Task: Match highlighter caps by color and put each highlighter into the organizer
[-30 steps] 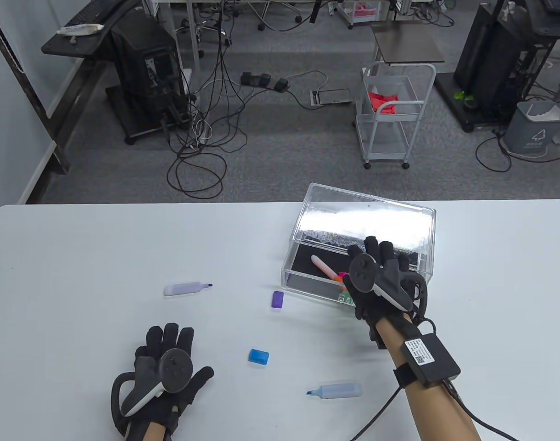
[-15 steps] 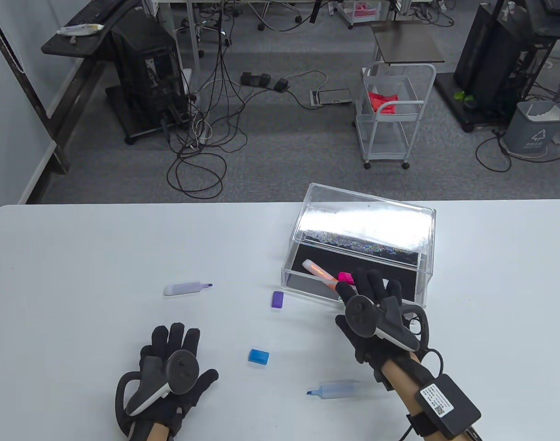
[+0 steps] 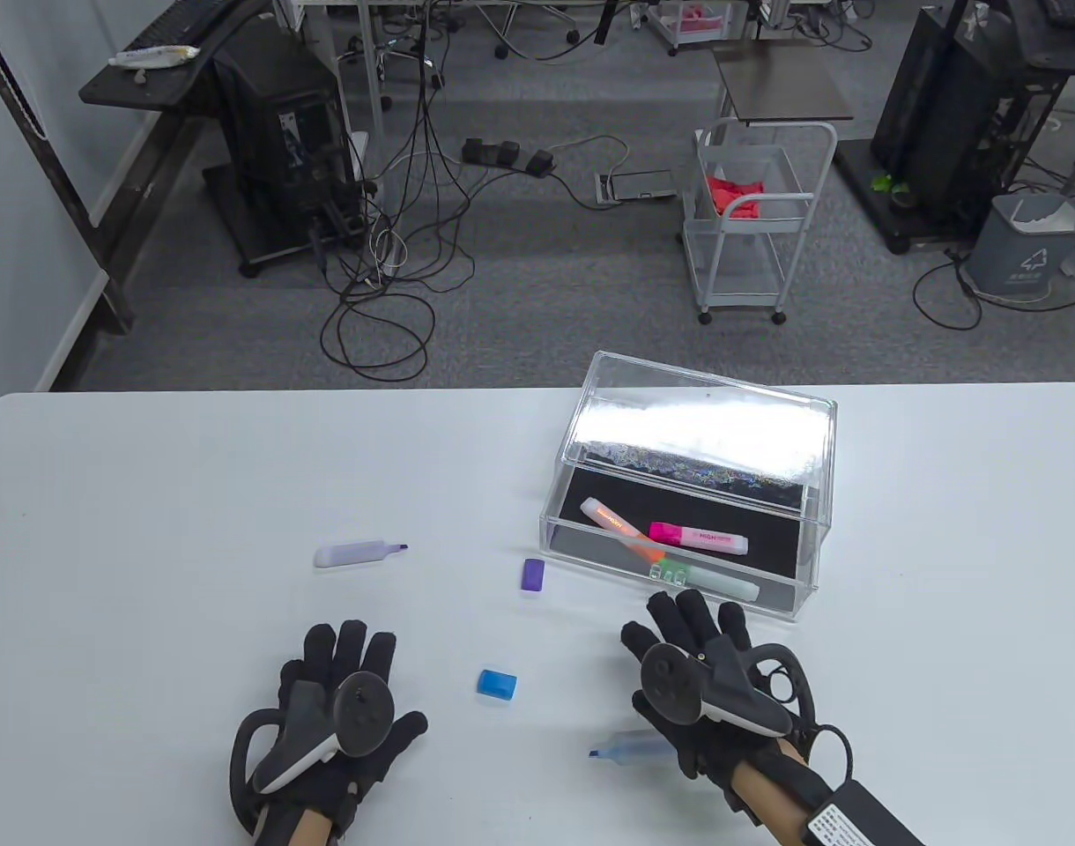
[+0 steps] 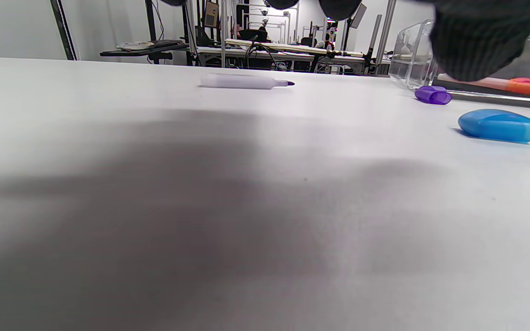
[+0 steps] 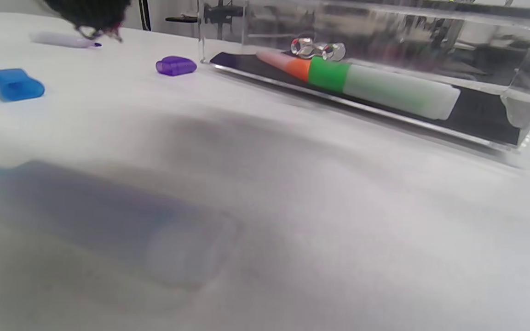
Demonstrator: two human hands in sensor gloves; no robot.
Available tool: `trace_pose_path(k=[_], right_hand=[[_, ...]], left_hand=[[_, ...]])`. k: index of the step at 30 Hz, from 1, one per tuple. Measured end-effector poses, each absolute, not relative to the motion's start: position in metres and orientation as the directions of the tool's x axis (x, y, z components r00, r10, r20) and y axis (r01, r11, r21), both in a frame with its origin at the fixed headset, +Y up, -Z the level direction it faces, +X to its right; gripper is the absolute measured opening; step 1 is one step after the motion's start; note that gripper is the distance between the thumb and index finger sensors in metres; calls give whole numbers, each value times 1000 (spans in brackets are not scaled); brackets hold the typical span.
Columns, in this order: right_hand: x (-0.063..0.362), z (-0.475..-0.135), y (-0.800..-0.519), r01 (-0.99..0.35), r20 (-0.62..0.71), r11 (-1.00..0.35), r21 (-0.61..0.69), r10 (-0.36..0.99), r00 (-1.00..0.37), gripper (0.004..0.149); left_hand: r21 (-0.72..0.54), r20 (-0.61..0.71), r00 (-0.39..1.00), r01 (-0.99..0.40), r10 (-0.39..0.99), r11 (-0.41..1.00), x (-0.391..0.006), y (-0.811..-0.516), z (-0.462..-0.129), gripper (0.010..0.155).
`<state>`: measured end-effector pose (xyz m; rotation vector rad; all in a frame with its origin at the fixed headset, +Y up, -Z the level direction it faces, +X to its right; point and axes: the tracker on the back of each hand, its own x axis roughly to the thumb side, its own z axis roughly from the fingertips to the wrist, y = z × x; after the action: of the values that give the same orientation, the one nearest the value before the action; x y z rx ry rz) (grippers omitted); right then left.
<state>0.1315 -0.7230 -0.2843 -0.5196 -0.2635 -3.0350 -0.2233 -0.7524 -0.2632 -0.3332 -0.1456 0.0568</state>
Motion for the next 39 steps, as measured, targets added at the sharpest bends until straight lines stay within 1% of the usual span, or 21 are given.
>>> trace_pose_path(k=[4,7,11,15,19,23,30,35,37,39], right_hand=[[129,-279,-732,87,401,-967,238,17,-916,72],[129,-275,-735,82,435,-962,262,41,-899,75],[130,-273,-743,109,459,-943,314,51,-887,77],[129,-272,-752,131,480,-935,330,47,-876,78],[127,-270,-762,170,500,-922,347,29,-866,76],[123,-265,-761,221,517,-931,291,-42,-855,74],[120,-262,-763,204,503,-936,286,-35,-864,67],[115,-259,-761,219,513,-942,253,-61,-856,61],[110,-258,-759,228,531,-954,195,-93,-842,59],[108,-257,-758,246,539,-954,172,-118,-834,57]], left_hand=[[-337,134,989,-21,70,941,-222,-754,-265,92],[-340,135,989,-16,65,940,-222,-754,-265,92],[-341,138,988,-11,62,940,-221,-754,-265,92],[-343,141,988,-8,59,939,-220,-755,-265,92],[-346,141,988,-3,55,938,-220,-755,-265,92],[-345,142,988,-3,56,939,-220,-755,-265,92],[-345,148,988,3,51,939,-219,-755,-265,92],[-344,150,987,2,53,939,-219,-755,-265,92],[-343,150,987,2,53,939,-219,-756,-265,92],[-342,150,987,1,54,940,-219,-756,-265,92]])
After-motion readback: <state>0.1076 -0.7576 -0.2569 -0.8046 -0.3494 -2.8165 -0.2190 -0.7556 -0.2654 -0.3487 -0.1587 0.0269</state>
